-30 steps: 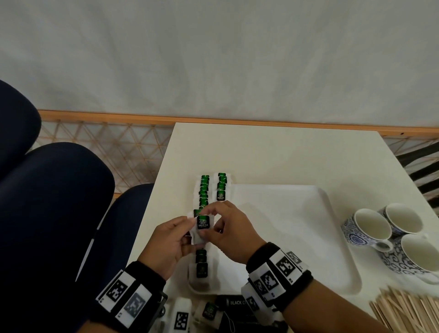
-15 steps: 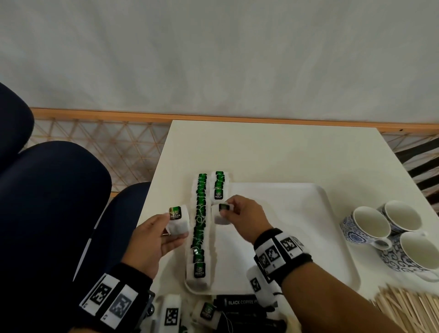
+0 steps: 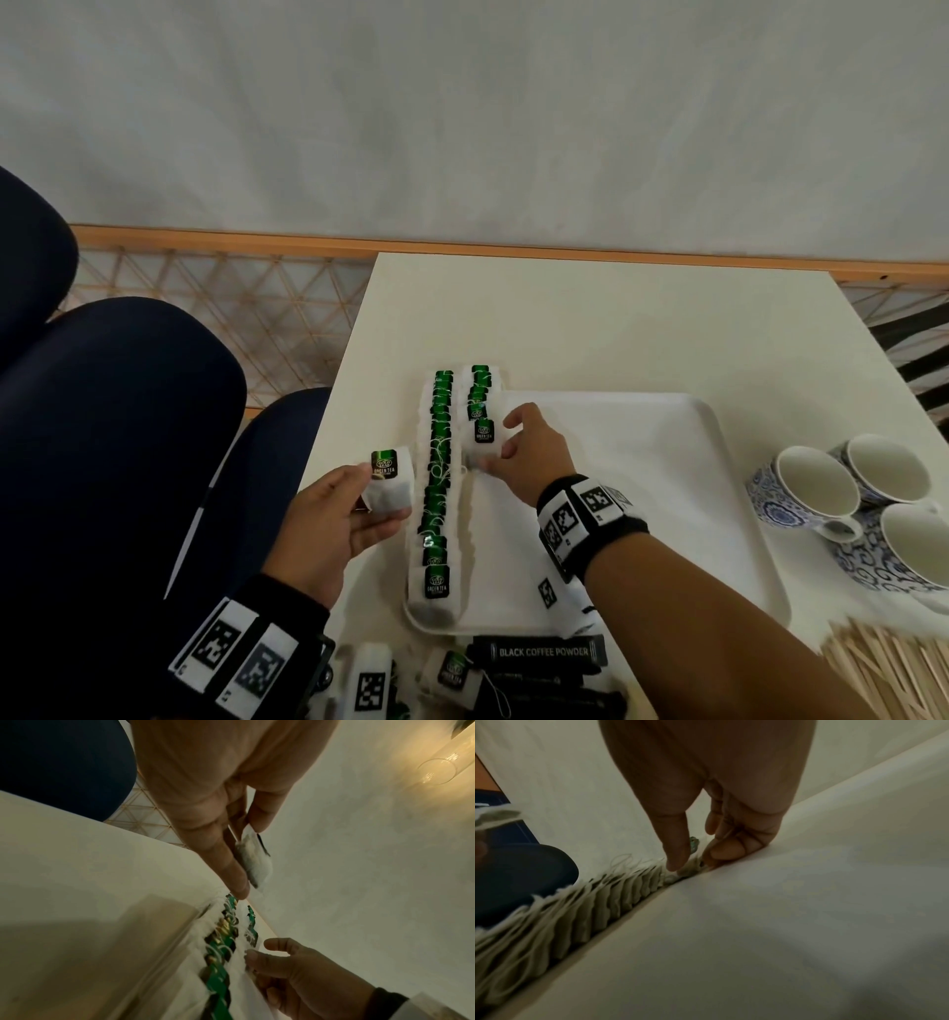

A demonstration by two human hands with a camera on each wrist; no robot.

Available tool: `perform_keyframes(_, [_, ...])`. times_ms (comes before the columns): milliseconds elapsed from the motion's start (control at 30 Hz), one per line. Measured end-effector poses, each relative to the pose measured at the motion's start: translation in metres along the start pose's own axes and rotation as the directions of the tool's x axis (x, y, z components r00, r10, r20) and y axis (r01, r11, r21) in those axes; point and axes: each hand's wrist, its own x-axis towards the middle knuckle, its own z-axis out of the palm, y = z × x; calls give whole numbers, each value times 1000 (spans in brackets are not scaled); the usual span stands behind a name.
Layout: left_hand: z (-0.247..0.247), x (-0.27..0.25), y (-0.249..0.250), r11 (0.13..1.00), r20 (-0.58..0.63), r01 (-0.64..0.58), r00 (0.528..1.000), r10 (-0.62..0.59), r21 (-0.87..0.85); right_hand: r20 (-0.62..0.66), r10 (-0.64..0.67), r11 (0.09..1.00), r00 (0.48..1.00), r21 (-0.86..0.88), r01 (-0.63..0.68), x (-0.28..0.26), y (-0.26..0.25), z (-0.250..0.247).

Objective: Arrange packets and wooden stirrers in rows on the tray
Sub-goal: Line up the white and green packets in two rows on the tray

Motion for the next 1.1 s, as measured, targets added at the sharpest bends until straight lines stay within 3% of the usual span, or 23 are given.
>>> perform_keyframes(467, [2,-2,-4,999,5,12,1000,-12,42,-95,61,997,994,-47,-66,11,-1,17])
perform_keyframes(633, [5,-3,-2,997,22,12,1000,-14,75,-103,-65,998,993,13,67,-4,-11,13])
perform_keyframes(733, [8,-5,-1,995,41,3,999,-7,101,95,-198,974,975,131,185,-24,-26,11])
perform_keyframes(800, [12,-7,-2,990,67,-1,998,-9,143,272,-246,966,930,153,211,-34,-30,13])
perform_keyframes(867, [17,-9,-4,984,91,-6,996,-10,179,329,-282,959,901,134,251,-37,-28,16])
perform_keyframes(933, [20,-10,-4,979,99,-13,995,-8,204,300,-275,961,913,95,259,-35,-24,16])
perform_keyframes(1100, [12,-8,-5,972,53,1,998,-13,233,58,-154,979,986,-124,160,-21,-12,4])
